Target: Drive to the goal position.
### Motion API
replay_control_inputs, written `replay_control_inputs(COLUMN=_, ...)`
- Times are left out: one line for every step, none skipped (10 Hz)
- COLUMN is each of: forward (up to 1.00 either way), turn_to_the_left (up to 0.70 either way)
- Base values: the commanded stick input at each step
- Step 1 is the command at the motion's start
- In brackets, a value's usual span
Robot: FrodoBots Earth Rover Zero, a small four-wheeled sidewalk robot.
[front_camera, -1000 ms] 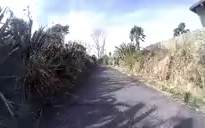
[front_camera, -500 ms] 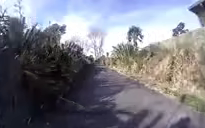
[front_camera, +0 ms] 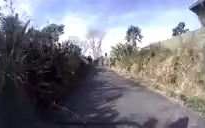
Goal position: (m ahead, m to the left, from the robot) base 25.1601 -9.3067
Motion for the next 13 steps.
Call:
replay_control_inputs(forward=0.45, turn_to_the_left=0.00)
replay_control_inputs(forward=0.45, turn_to_the_left=0.00)
replay_control_inputs(forward=0.45, turn_to_the_left=0.00)
replay_control_inputs(forward=0.45, turn_to_the_left=0.00)
replay_control_inputs(forward=0.45, turn_to_the_left=0.00)
replay_control_inputs(forward=0.45, turn_to_the_left=0.00)
replay_control_inputs(forward=0.45, turn_to_the_left=0.00)
replay_control_inputs(forward=0.45, turn_to_the_left=0.00)
replay_control_inputs(forward=0.45, turn_to_the_left=0.00)
replay_control_inputs(forward=0.45, turn_to_the_left=0.00)
replay_control_inputs(forward=0.45, turn_to_the_left=0.00)
replay_control_inputs(forward=0.45, turn_to_the_left=0.00)
replay_control_inputs(forward=0.45, turn_to_the_left=0.00)
